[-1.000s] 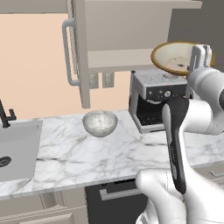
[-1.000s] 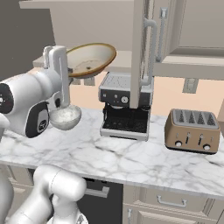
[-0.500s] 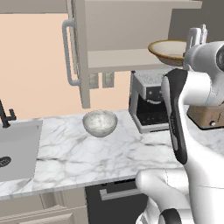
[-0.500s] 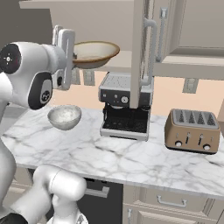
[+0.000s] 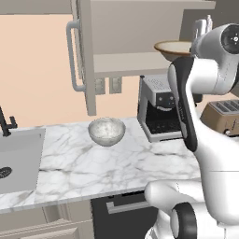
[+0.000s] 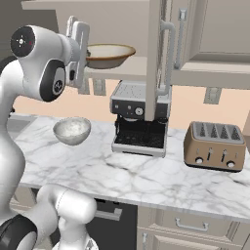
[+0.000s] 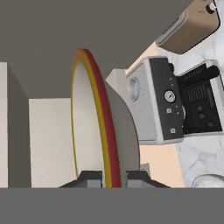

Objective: Open the cabinet. Pick the bowls from the counter and place them in the cabinet. Then close the cabinet.

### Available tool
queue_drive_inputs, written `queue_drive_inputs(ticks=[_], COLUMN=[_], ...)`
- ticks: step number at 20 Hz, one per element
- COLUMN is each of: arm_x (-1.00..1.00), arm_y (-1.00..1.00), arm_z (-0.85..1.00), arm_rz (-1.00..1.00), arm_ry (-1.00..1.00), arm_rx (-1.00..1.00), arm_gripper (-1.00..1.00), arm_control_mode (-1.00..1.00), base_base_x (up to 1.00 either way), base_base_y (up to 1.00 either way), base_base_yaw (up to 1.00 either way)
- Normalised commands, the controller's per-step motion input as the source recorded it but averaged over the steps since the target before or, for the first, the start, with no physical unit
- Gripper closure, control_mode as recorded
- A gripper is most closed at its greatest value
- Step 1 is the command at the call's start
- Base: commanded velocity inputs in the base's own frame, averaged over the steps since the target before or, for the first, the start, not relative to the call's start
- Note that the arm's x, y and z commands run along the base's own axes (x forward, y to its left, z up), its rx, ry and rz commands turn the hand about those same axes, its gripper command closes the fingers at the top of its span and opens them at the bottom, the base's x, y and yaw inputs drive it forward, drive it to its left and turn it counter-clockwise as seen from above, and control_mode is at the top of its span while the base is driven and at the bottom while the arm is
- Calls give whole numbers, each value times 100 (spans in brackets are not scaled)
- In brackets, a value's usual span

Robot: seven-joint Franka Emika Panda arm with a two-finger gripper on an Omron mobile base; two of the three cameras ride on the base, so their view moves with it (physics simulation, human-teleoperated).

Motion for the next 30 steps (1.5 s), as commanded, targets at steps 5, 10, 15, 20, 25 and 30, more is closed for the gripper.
queue_drive_inputs(ticks=[5,10,15,20,25,30], arm_x=[43,35,12,10,14,17], arm_y=[0,0,0,0,-9,-15], arm_z=[-4,-19,-31,-23,-7,0], arm_rz=[0,0,0,0,0,0], arm_ry=[0,0,0,0,0,0], arm_rx=[0,0,0,0,0,0], arm_gripper=[100,100,100,100,100,100], arm_control_mode=[-100,-100,-100,-100,-100,-100], base_base_x=[0,0,0,0,0,0], base_base_y=[0,0,0,0,0,0], base_base_yaw=[0,0,0,0,0,0])
